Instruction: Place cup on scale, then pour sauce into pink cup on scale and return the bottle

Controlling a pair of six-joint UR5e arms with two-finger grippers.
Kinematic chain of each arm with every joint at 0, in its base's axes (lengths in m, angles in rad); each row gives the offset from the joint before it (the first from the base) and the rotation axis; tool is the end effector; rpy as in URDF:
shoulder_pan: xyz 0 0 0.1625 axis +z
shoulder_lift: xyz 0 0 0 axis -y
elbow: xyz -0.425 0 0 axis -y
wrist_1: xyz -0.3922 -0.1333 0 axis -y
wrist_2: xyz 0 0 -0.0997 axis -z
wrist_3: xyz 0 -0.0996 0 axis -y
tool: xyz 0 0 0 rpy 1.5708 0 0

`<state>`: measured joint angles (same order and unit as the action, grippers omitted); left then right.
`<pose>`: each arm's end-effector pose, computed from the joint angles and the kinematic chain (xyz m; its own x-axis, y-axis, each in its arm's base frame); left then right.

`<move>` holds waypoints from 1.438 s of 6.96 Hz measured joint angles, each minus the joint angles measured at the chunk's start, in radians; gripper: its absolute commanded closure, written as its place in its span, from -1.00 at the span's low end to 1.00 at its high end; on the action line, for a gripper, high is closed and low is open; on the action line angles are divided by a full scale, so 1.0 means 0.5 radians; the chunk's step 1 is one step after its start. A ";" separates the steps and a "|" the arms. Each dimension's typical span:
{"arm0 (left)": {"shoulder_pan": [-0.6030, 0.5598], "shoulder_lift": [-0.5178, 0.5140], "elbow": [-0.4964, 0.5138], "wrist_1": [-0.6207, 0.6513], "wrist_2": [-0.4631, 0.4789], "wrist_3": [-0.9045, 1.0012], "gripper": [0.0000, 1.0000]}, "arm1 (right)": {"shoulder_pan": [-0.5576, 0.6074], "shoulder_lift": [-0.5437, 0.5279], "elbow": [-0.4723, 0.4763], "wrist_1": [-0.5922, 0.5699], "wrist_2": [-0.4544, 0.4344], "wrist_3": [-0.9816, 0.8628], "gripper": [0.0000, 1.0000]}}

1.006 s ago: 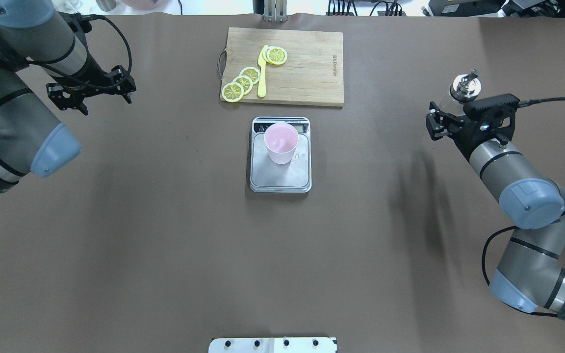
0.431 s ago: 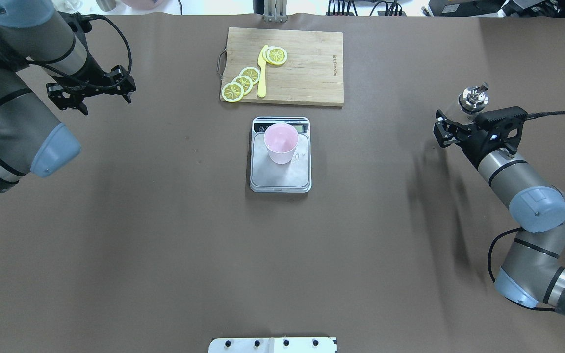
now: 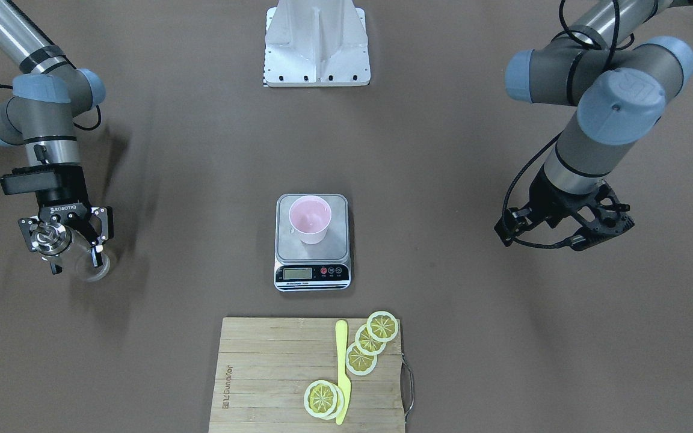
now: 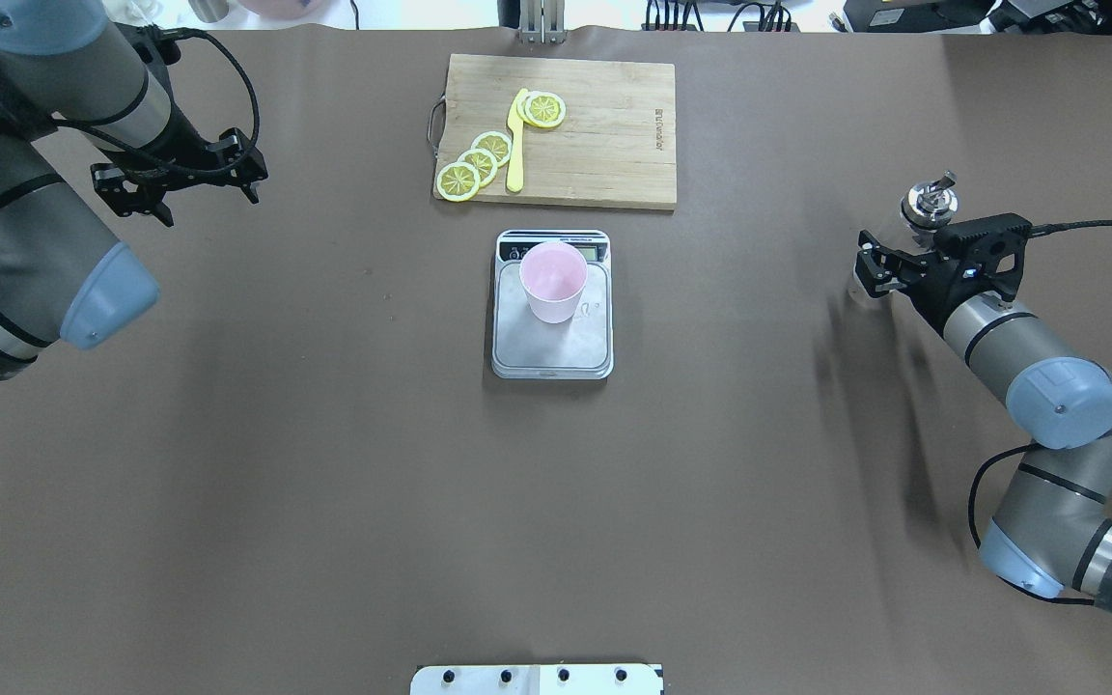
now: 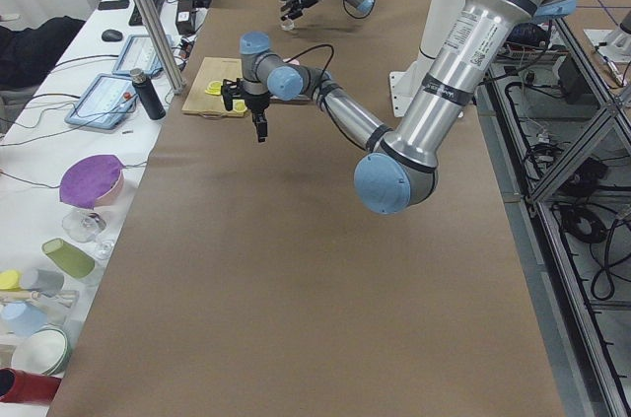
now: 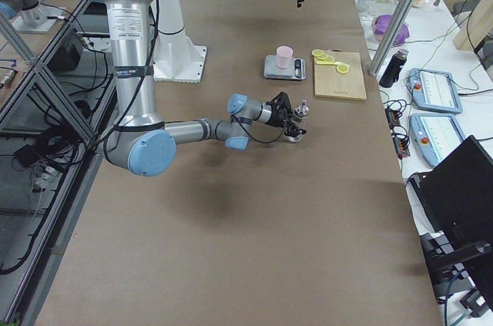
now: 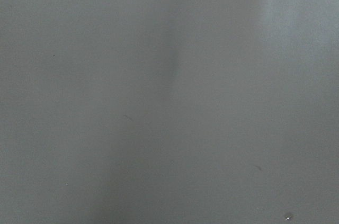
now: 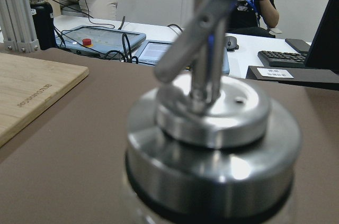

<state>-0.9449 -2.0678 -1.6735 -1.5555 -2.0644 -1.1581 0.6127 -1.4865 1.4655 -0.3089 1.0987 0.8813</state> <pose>0.3157 -0.5837 0.3329 0.6724 -0.3273 -0.6639 0.3175 0.9377 -0.1407 -0.3424 -0.4590 0.5286 0.7542 -0.1624 0.6362 -0.4982 0.4898 0.7155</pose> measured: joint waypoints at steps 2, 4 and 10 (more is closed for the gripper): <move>0.000 0.000 0.002 0.000 0.002 0.000 -0.97 | 0.021 0.002 -0.001 -0.005 0.062 0.031 -1.00; 0.000 0.006 0.006 0.000 0.002 0.004 -0.97 | 0.041 0.003 0.010 0.001 0.119 0.027 -1.00; 0.000 0.022 0.003 -0.002 0.002 0.013 -0.97 | 0.117 -0.465 0.593 -0.167 0.573 0.064 -1.00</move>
<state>-0.9449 -2.0566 -1.6718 -1.5566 -2.0632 -1.1517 0.6710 -1.7193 1.7621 -0.3925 1.3854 0.9131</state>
